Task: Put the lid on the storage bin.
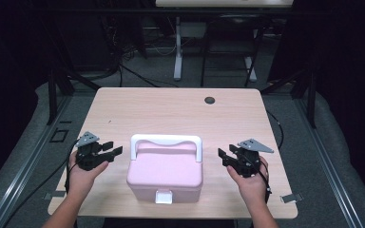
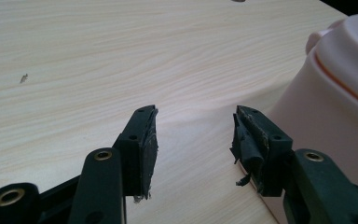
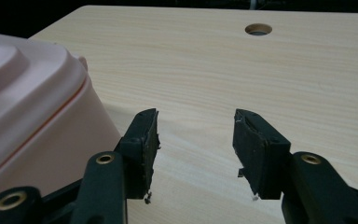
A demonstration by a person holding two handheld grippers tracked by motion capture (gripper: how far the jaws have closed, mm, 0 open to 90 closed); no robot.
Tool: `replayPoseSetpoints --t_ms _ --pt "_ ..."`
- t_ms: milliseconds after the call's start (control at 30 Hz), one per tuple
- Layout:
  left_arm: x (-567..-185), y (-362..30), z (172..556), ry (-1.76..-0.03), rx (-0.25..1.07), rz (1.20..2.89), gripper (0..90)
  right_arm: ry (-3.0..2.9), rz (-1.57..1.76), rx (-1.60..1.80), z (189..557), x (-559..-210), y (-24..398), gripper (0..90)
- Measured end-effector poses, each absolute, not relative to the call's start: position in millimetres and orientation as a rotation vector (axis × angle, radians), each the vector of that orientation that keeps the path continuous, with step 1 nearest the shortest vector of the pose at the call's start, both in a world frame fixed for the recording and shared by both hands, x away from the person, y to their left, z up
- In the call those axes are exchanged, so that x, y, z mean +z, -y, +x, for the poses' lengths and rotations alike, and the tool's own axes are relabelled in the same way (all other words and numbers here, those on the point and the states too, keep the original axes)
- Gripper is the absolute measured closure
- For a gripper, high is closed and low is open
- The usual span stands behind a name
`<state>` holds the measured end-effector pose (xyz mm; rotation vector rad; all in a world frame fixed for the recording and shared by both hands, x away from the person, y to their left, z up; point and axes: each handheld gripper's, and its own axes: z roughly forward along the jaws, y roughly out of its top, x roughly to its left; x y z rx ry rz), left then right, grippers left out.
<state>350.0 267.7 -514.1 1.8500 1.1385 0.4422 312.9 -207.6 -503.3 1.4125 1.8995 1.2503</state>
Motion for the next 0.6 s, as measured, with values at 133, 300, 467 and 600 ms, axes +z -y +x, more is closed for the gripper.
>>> replayPoseSetpoints --t_ms 133,300,467,600 --pt "-522 -272 349 -1.158 0.450 1.848 49.1 -1.915 1.414 1.229 312 -514 204 49.6" --pt "-528 -276 349 -1.183 0.450 1.860 48.9 -1.921 1.417 1.212 313 -522 201 49.4" --pt "-534 -278 348 -1.196 0.463 1.853 48.3 -1.932 1.448 1.196 317 -533 197 49.4" --pt "-537 -277 348 -1.205 0.447 1.863 47.6 -1.939 1.459 1.174 318 -537 198 49.4"
